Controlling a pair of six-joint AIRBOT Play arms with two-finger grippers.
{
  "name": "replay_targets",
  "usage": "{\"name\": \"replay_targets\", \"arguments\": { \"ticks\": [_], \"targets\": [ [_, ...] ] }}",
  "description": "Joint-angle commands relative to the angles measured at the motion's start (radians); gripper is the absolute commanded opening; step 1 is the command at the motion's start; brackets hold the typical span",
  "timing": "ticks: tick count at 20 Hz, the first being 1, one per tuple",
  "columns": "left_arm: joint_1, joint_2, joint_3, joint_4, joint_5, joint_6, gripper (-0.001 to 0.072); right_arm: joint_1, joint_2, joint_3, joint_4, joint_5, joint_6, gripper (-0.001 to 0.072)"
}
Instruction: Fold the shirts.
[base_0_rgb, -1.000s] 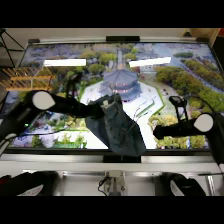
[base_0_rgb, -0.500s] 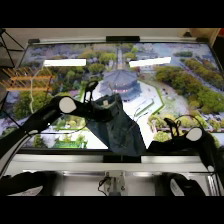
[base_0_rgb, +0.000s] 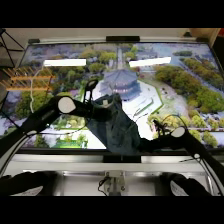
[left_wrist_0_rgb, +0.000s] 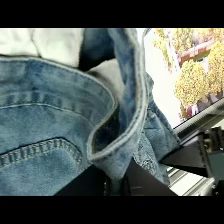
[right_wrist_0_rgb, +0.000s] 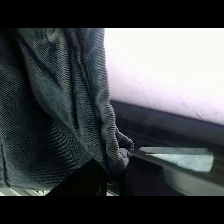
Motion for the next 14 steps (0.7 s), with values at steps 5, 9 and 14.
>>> {"name": "replay_targets", "arguments": {
  "ticks": [5,9,14],
  "targets": [
    [0.092,0.099,0.180,0.039,0.009,0.065,0.0080,0.047,0.144,0.260,-0.127,-0.122,0.026,0.0110],
    [0.161,0.103,0.565,-0.013,0.123,0.067,0.0080,0.047,0.296,0.674,-0.327,-0.363,0.027,0.0110],
    [0.159,0.121,0.834,0.057,-0.057,0.169,0.0078,0.047,0.376,0.993,-0.426,-0.345,0.073,0.0110]
  ]
}}
